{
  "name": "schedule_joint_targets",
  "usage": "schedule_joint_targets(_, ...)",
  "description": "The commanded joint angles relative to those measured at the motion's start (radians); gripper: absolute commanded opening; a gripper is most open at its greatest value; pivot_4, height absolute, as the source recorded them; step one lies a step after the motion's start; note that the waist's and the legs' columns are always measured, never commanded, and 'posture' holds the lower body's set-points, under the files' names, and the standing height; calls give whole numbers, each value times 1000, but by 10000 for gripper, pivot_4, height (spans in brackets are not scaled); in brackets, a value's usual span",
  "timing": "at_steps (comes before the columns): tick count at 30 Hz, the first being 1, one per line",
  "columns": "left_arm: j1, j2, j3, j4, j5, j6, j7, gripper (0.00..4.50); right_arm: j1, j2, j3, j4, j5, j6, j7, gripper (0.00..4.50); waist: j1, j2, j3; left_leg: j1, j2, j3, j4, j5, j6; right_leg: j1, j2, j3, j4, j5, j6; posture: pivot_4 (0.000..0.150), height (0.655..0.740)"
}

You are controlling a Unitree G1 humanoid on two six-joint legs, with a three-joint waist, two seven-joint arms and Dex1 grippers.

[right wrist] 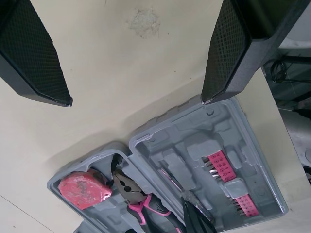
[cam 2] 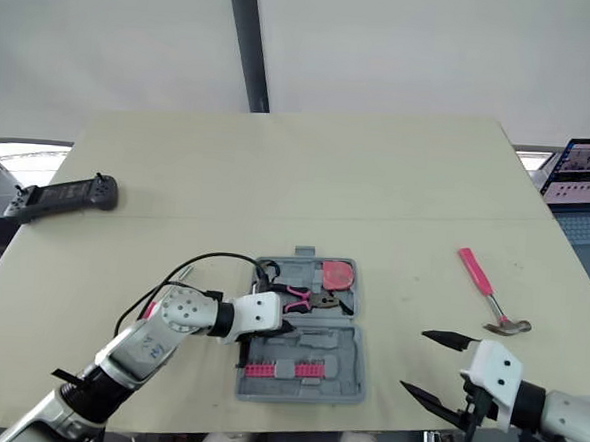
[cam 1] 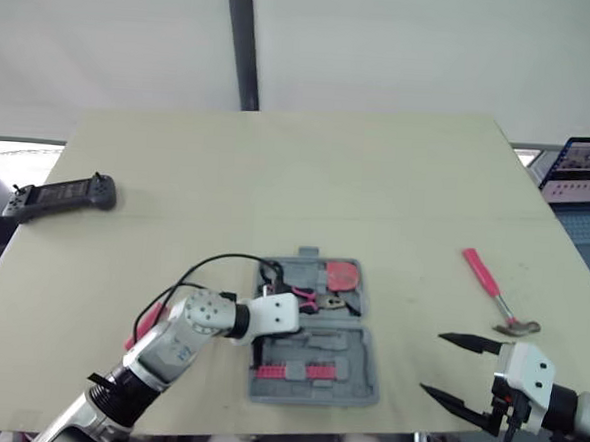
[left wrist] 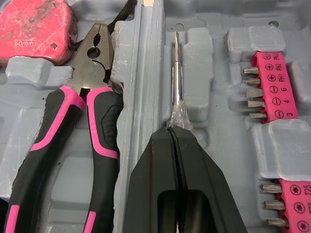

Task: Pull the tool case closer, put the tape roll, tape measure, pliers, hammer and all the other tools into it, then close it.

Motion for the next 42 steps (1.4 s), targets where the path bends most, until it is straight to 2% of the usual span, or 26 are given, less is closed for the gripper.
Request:
schedule_joint_targets(1,38,6,-91,103,67,69,-16,211,11,-1,-38,-23,10,-2,-9,45000,2,1,-1,0,0,0,0,0,0,0,0,0,0,0,0,1500,7400)
schedule_joint_targets(13,26,-5,-150,150,121,69,-17,211,13,-2,-43,-22,11,-3,-7,45000,12,-2,-16,1,-1,-1,0,-1,2,3,0,0,-3,0,0,1500,7400)
schedule_joint_targets(21,18,-26,-180,188,159,68,-21,211,16,-2,-45,-24,11,-2,-8,45000,21,0,-17,19,-1,-1,-9,-3,5,29,0,2,-19,-2,-3,1500,7400)
schedule_joint_targets(33,45,-43,-227,191,217,91,-24,211,22,-10,-62,-27,20,3,2,45000,24,1,-18,30,-2,-2,-15,-3,4,39,0,5,-23,-4,-6,1500,7400)
schedule_joint_targets(35,49,-48,-230,192,225,91,-23,211,19,-11,-62,-27,20,6,3,45000,24,1,-19,33,-2,-4,-16,-3,4,45,0,5,-28,-4,-7,1500,7400)
schedule_joint_targets(42,57,-60,-240,219,257,89,-24,211,16,-10,-61,-34,19,15,4,45000,27,2,-21,34,-2,-6,-16,-4,5,50,-1,5,-34,-5,-9,1500,7400)
